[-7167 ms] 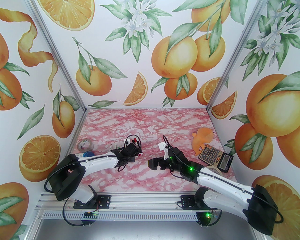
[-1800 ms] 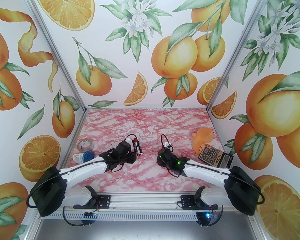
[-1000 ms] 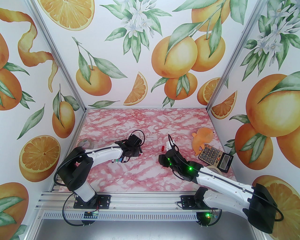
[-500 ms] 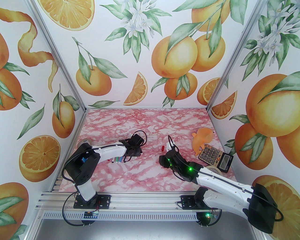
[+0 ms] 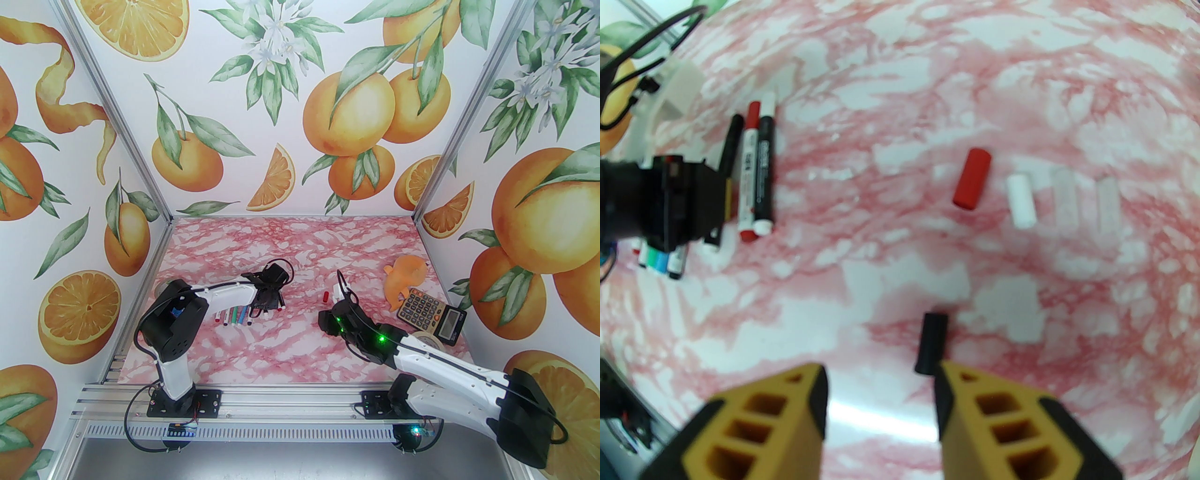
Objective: Open the pen caps
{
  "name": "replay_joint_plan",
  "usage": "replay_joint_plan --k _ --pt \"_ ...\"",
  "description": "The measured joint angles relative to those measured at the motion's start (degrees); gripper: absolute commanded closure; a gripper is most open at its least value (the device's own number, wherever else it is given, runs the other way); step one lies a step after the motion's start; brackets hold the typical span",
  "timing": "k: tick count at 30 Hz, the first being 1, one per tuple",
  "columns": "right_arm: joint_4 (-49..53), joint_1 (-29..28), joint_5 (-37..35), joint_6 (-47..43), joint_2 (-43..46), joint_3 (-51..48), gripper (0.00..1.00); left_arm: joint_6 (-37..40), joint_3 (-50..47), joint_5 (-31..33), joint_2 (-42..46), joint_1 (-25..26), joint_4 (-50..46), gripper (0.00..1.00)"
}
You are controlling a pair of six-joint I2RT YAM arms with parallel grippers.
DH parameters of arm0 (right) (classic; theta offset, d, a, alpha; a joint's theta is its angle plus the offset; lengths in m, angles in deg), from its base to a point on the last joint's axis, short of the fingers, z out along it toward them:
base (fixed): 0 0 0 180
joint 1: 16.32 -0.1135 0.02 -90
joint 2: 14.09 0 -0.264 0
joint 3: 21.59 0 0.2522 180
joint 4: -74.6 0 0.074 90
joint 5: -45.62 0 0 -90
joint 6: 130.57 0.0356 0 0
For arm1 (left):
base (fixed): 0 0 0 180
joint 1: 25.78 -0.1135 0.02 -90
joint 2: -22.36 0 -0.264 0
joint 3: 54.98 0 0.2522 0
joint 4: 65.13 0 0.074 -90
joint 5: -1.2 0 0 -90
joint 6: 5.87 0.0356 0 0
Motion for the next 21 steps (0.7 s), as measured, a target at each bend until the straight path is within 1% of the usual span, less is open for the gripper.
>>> replay_joint_plan --k 10,16,18,21 --pt "-0.02 0.02 0.02 -0.02 0.55 0.0 0.57 -1.18 1.57 0.59 -0.9 0.02 -2.01 0.82" --pt "-0.07 0.02 0.9 0.0 0.76 0.0 0.57 -2.6 1.46 1.6 -0.46 -0.13 -2.45 0.84" --pt "-0.11 0.0 1.49 0.0 0.87 0.0 0.57 -2.86 0.87 1.44 0.85 -0.24 -2.25 0.84" --pt "-0.28 0.11 3.1 0.17 1.53 0.0 0.57 -2.78 -0.83 1.22 5.18 -0.24 -1.25 0.85"
